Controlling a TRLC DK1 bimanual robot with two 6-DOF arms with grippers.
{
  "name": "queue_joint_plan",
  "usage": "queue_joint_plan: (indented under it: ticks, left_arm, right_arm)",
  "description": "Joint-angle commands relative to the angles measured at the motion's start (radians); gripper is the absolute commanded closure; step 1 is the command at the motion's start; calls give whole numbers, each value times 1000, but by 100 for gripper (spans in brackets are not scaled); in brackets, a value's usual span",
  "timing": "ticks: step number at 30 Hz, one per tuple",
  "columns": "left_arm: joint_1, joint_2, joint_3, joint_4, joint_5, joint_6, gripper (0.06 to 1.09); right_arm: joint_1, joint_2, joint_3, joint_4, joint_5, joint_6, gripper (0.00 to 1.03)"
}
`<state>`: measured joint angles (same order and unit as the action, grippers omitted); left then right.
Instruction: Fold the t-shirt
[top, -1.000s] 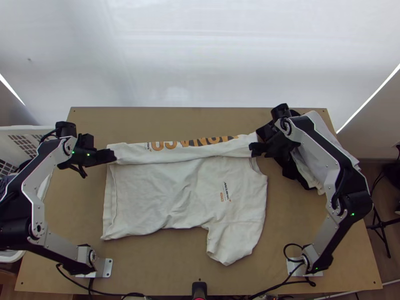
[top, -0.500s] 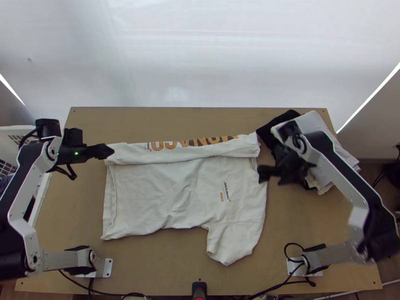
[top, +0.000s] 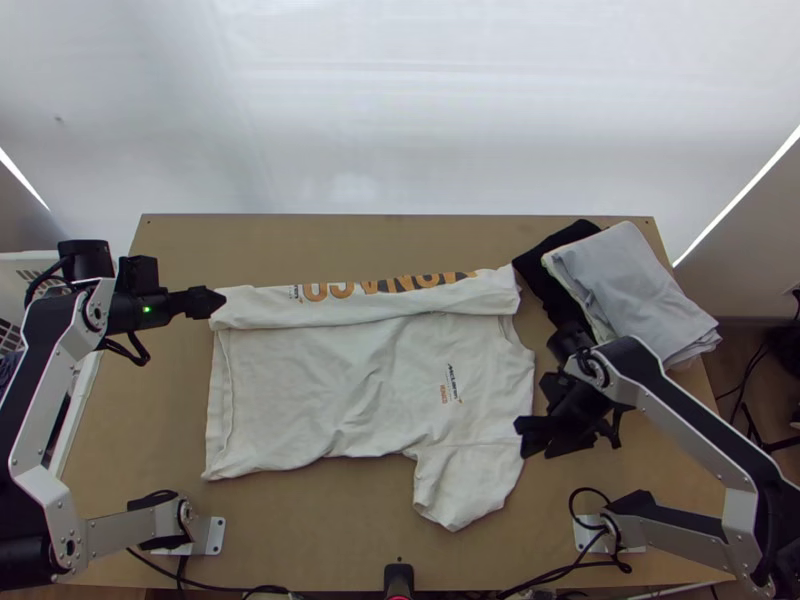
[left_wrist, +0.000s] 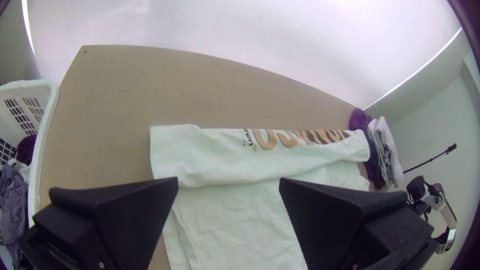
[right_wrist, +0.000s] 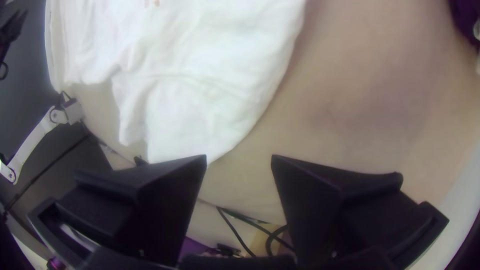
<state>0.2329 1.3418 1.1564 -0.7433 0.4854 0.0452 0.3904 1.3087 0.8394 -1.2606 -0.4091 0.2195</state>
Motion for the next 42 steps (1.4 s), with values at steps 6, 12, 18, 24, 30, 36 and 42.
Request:
queue_joint_plan:
  ticks: [6, 12, 18, 24, 30, 36, 42]
  left_arm:
    - [-4, -24, 49, -4, -1, -31, 10]
    - [2, -23, 55, -4, -2, -38, 10]
    - [-1, -21, 63, -4, -2, -47, 10]
    - [-21, -21, 54, -51, -7, -13, 10]
    - [-86, -10, 26, -234, -93, 197, 11]
    - [-126, 13, 6, -472, -145, 389, 11]
    - [-264, 109, -20, -697, -347, 438, 11]
  right_arm:
    - [62, 113, -114, 107, -69, -86, 54]
    - [59, 175, -109, 155, -68, -117, 46]
    - [56, 210, -106, 190, -68, -134, 45]
    - [74, 227, -94, 227, -68, -128, 53]
    - [70, 189, -89, 265, -68, -132, 100]
    - [56, 144, -88, 251, -66, -129, 100]
    - [51, 139, -88, 251, -68, -123, 100]
